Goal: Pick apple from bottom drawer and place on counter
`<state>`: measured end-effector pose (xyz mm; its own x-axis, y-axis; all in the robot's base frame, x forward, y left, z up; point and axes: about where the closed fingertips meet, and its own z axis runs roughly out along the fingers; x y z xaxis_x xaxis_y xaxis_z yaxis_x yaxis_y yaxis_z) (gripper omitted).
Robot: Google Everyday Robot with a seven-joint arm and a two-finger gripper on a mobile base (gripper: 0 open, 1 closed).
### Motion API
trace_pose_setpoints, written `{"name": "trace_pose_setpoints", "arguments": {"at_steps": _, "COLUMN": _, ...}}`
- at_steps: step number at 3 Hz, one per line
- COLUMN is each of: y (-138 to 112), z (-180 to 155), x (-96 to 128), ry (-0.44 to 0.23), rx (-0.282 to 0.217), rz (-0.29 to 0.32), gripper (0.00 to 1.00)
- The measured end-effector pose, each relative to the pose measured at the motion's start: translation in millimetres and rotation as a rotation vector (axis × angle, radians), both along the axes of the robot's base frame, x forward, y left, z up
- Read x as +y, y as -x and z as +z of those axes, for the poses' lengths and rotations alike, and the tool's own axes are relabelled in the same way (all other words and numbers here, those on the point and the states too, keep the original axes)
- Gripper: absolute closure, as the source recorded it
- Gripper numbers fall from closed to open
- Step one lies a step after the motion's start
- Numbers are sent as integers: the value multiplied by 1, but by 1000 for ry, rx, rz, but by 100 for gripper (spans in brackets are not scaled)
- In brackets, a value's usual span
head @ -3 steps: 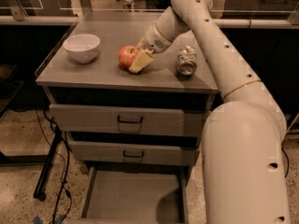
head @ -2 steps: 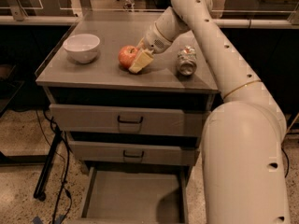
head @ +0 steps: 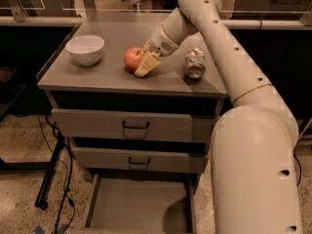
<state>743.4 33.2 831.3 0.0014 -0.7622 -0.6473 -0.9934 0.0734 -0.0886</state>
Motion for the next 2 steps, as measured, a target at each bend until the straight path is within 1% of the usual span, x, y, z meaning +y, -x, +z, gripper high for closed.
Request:
{"name": "trace_pose_setpoints", "arguments": {"at_steps": 1, "y": 0, "z": 0, "x": 0, "ry": 0, "rx": 0, "rz": 0, "gripper": 0}}
{"name": "trace_pose_setpoints", "arguments": {"at_steps": 2, "y": 0, "z": 0, "x": 0, "ry": 0, "rx": 0, "rz": 0, "gripper": 0}}
